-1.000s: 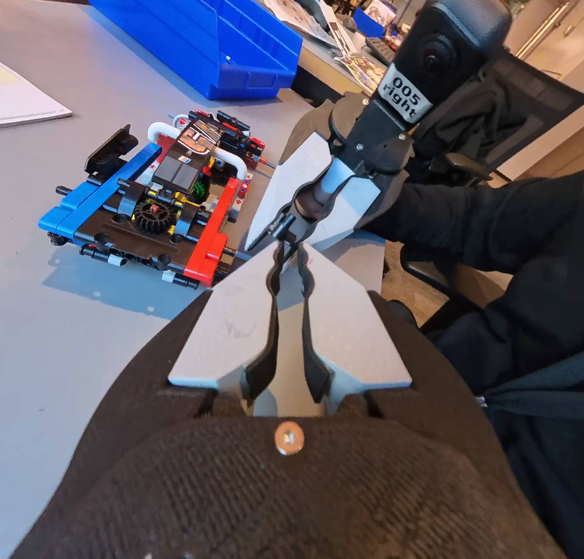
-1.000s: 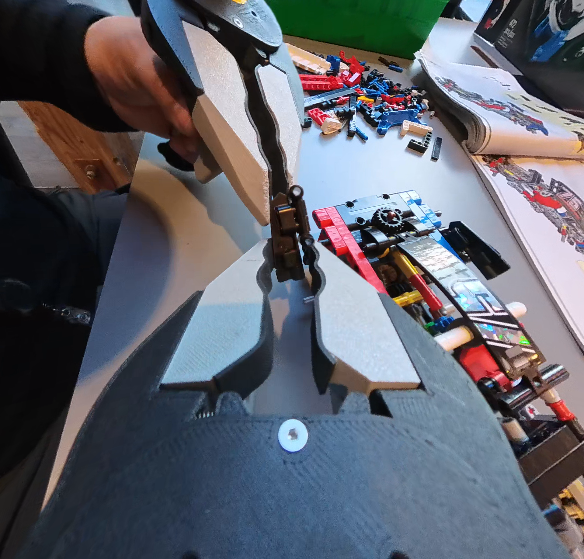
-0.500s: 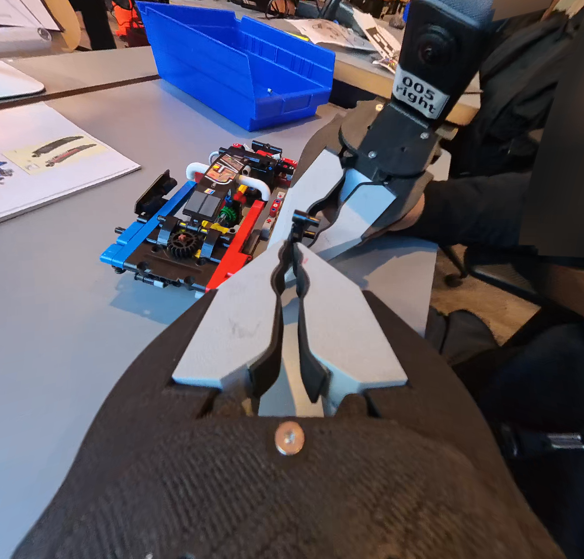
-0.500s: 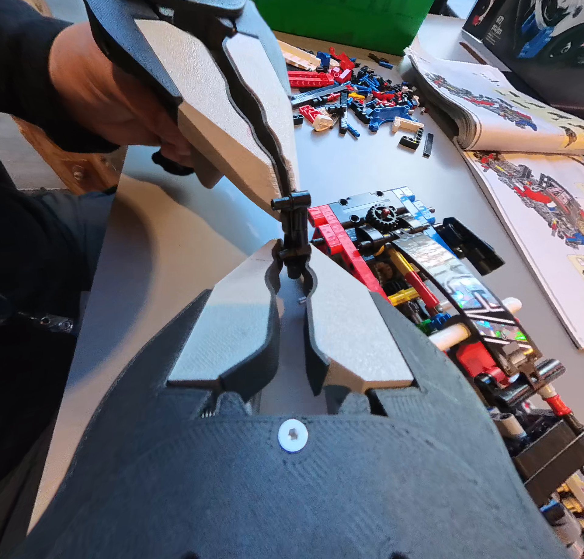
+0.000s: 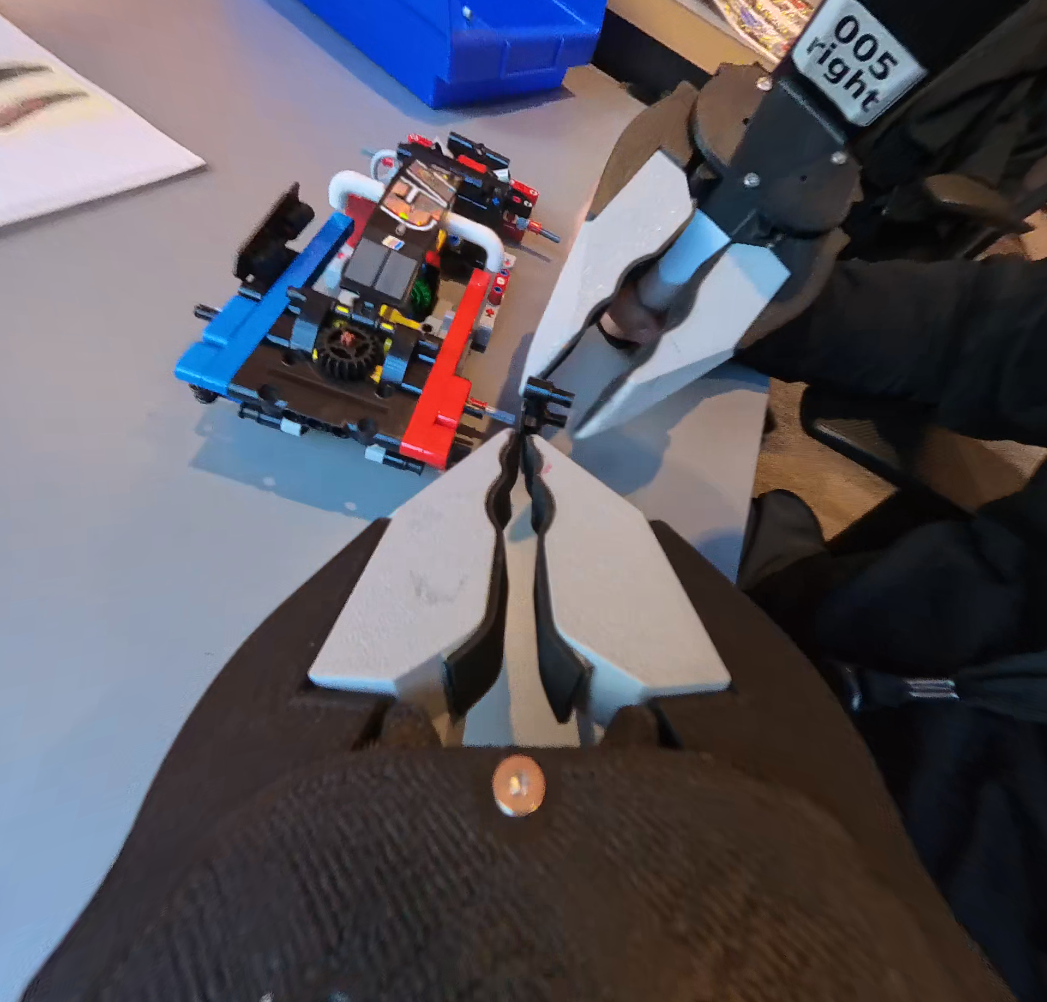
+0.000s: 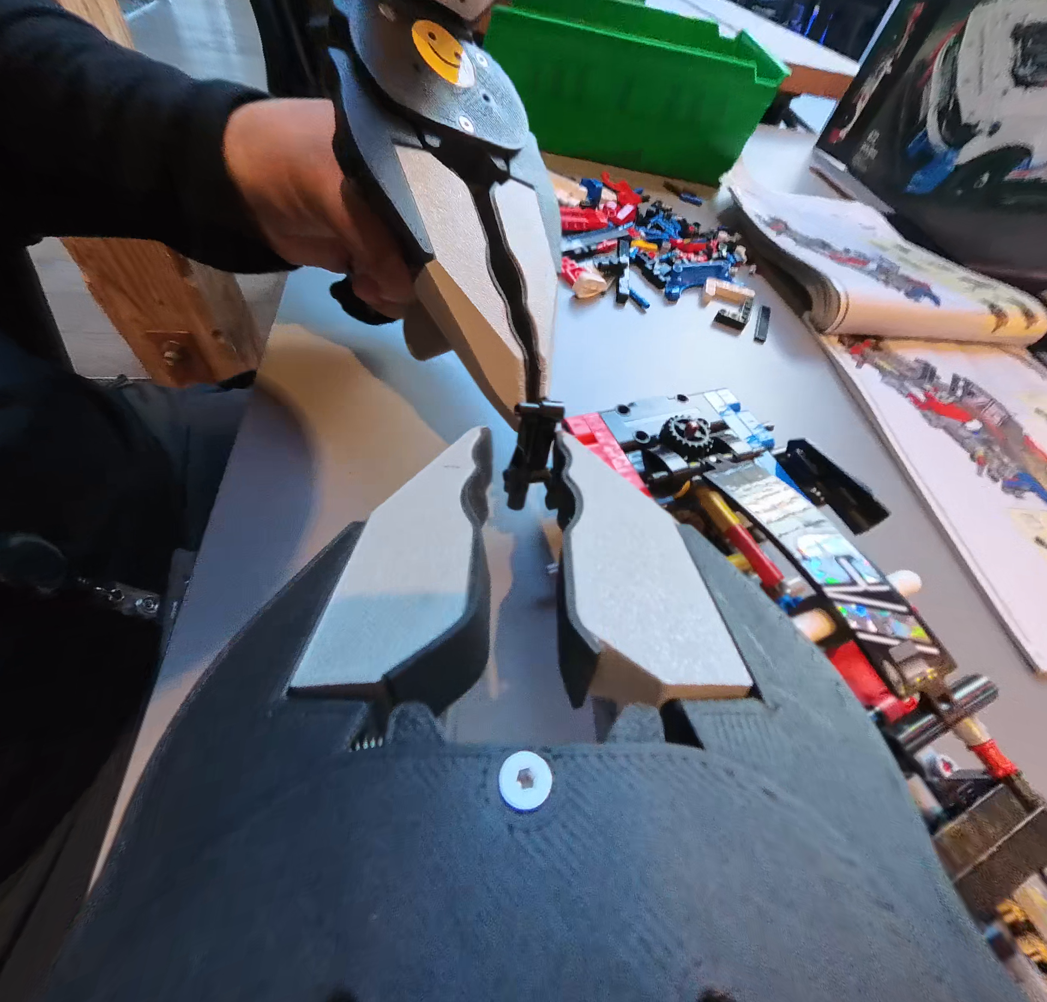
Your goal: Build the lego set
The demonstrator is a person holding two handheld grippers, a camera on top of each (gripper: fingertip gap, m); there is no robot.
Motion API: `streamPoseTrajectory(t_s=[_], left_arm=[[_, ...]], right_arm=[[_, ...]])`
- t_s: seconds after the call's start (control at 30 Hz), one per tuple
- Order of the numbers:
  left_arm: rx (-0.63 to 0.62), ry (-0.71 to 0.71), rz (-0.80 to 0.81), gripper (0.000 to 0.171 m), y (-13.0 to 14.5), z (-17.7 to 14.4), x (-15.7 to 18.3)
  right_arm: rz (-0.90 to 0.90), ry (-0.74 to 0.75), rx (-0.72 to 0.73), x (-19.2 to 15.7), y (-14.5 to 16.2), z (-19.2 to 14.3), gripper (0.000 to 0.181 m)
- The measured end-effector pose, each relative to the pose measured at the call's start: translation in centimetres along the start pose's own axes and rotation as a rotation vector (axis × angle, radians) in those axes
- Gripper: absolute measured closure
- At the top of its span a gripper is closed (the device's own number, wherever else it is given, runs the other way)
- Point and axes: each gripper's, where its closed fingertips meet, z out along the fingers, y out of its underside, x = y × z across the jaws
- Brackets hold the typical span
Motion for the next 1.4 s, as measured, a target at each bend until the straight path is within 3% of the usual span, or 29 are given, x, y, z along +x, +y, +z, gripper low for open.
streamPoseTrajectory(t_s=[0.1, 0.27, 0.33, 0.5, 0.6, 0.7, 0.87, 0.93, 1.03, 1.27, 1.4], left_arm=[[-0.014, 0.038, -0.032, 0.171, 0.3, 0.2, 0.3], [0.020, 0.108, -0.091, 0.171, -0.3, -0.2, 1.0], [0.029, 0.110, -0.086, 0.171, -0.5, -0.3, 0.9], [0.109, 0.118, -0.061, 0.171, -1.7, -0.6, 1.4], [0.106, 0.131, -0.047, 0.154, -1.9, -0.4, 1.9], [0.109, 0.134, -0.041, 0.165, -2.1, -0.3, 2.2], [0.141, 0.242, -0.144, 0.170, -2.3, -0.7, 2.6], [0.133, 0.223, -0.159, 0.171, -2.0, -0.7, 2.1], [0.142, 0.175, -0.200, 0.171, -1.9, -0.9, 1.0], [0.180, 0.236, -0.432, 0.171, -2.0, -1.0, 0.2], [0.187, 0.225, -0.484, 0.171, -1.6, -0.7, -0.1]], right_arm=[[0.091, -0.047, -0.009, 0.2, 0.5, 0.0, 0.178], [0.203, -0.122, 0.001, 0.0, 0.6, 0.2, 0.164], [0.207, -0.154, 0.018, -0.4, 0.3, 0.1, 0.176], [0.398, -0.267, 0.097, -0.3, -0.8, -0.6, 0.176], [0.572, -0.356, 0.185, 0.1, -1.9, -1.1, 0.177], [0.679, -0.434, 0.198, -0.1, -2.0, -1.1, 0.176], [0.761, -0.531, 0.220, -0.6, -2.4, -1.3, 0.177], [0.743, -0.516, 0.202, -0.7, -2.1, -1.2, 0.175], [0.640, -0.360, 0.167, 0.7, -1.2, -1.0, 0.171], [0.152, 0.051, 0.110, 2.6, -1.3, -1.6, 0.168], [0.039, 0.108, 0.089, 2.1, -1.7, -1.1, 0.169]])
